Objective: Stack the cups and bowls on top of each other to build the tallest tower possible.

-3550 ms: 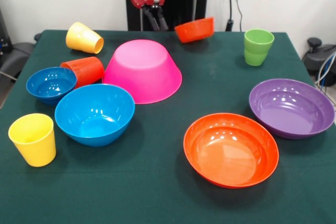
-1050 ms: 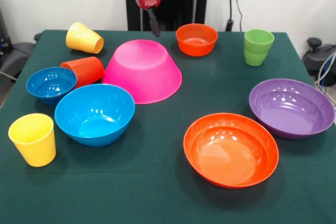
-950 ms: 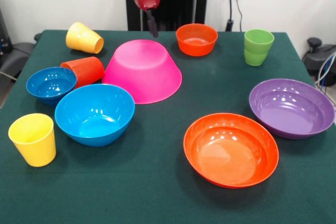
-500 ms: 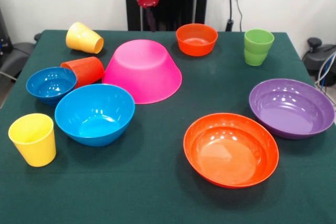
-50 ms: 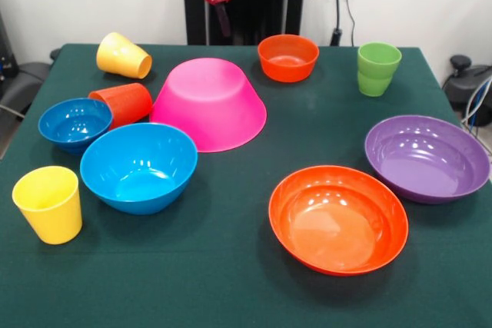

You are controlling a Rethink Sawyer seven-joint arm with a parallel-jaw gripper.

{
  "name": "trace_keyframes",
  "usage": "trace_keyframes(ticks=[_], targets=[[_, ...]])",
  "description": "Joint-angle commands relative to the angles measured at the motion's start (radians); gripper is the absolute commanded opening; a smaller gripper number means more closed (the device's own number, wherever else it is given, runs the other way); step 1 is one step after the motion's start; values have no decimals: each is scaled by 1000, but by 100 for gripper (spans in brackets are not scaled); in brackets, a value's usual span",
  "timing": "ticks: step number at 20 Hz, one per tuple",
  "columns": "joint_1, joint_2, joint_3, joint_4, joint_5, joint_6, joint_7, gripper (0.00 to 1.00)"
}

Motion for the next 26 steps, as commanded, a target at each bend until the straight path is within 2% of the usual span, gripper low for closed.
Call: trace_keyframes(ticks=[1,5,8,12,17,22,26], targets=[[17,61,212,-99,-44,147,125,100],[1,86,242,-91,4,184,91,100],[-6,106,260,-98,-2,204,111,100],[8,130,280,-112,-54,220,178,100],[11,128,311,-110,-137,192,251,100],[-9,96,334,-89,-164,164,229,100],[-8,92,336,-88,-180,178,256,100]])
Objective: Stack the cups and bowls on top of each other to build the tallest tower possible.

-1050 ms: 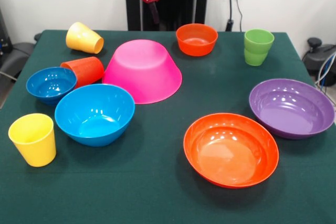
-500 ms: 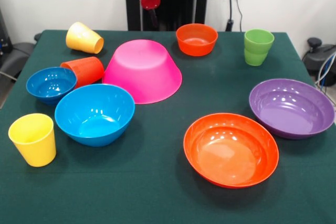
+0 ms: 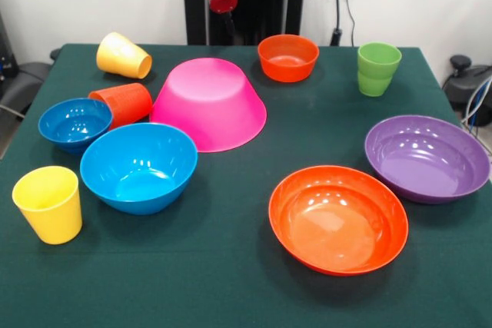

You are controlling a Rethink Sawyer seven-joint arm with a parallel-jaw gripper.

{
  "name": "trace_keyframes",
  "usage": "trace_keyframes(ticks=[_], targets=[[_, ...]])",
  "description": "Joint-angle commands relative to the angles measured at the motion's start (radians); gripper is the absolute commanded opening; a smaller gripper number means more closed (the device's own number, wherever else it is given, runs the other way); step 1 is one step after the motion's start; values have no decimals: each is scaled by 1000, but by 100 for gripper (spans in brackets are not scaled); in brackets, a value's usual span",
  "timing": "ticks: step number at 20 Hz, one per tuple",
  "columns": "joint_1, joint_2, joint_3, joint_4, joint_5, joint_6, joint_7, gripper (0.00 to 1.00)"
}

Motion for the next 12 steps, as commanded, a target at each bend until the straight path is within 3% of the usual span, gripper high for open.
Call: trace_keyframes(ticks=[1,4,5,8,9,12], targets=[[-4,10,177,-92,-55,97,208,100],[10,11,164,-83,-92,98,173,100],[-1,10,156,-82,-53,135,153,100],[-22,7,145,-96,41,218,237,100],[-18,10,140,-102,77,271,311,100],[1,9,140,-108,87,359,483,100]])
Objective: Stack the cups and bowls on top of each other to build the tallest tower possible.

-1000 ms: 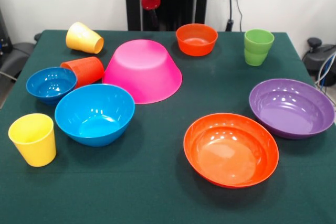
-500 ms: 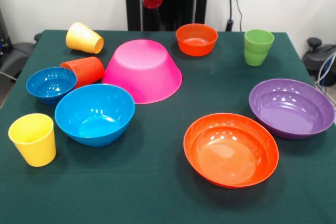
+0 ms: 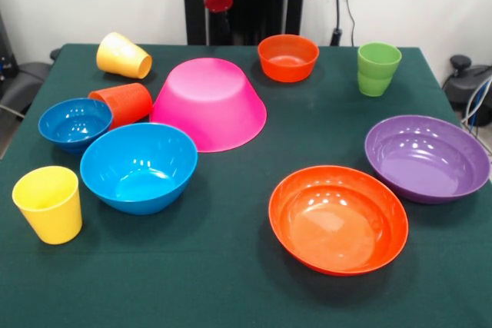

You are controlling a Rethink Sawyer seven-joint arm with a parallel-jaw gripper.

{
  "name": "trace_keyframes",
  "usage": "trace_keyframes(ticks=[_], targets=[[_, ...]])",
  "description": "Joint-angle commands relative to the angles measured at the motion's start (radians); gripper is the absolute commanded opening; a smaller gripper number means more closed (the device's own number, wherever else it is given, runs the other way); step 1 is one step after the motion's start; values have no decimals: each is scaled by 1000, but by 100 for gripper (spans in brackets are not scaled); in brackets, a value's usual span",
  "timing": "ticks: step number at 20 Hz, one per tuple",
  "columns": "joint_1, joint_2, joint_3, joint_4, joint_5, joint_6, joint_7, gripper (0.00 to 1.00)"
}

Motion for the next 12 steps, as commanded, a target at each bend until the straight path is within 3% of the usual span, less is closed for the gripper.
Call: trace_keyframes(ticks=[1,2,5,8,12], targets=[[-19,-18,141,-99,129,312,436,100],[-34,-38,146,-87,161,316,403,100],[-44,-61,162,-76,156,382,511,100],[-70,-88,172,-62,166,416,549,100],[-103,-94,184,-62,214,453,519,100]])
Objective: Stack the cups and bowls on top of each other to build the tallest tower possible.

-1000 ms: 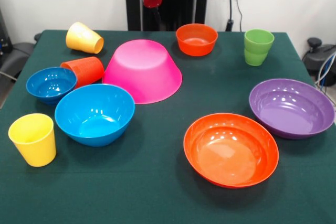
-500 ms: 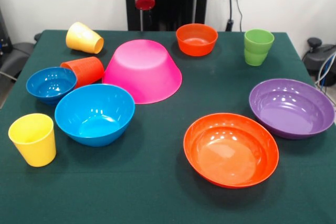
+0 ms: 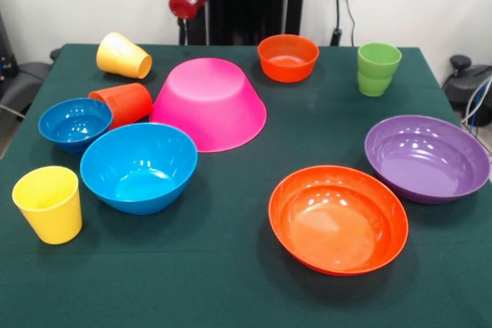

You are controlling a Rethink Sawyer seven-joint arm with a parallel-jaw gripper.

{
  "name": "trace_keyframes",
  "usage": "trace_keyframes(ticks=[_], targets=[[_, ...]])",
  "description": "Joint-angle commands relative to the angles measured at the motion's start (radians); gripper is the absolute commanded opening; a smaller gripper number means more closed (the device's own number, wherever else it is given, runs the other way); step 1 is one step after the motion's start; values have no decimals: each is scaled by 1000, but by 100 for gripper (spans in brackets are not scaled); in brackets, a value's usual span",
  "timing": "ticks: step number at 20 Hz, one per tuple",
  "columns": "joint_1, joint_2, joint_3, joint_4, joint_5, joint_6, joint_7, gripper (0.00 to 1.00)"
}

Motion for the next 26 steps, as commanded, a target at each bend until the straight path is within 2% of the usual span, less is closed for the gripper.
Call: trace_keyframes(ticks=[1,9,12,15,22,26], targets=[[-49,-35,185,-64,89,130,159,100],[-12,-125,199,-3,10,114,203,100],[-44,-158,213,18,58,71,135,100],[-84,-181,225,47,150,35,73,100],[-71,-260,258,100,112,31,111,100],[-77,-302,284,143,126,-12,69,100]])
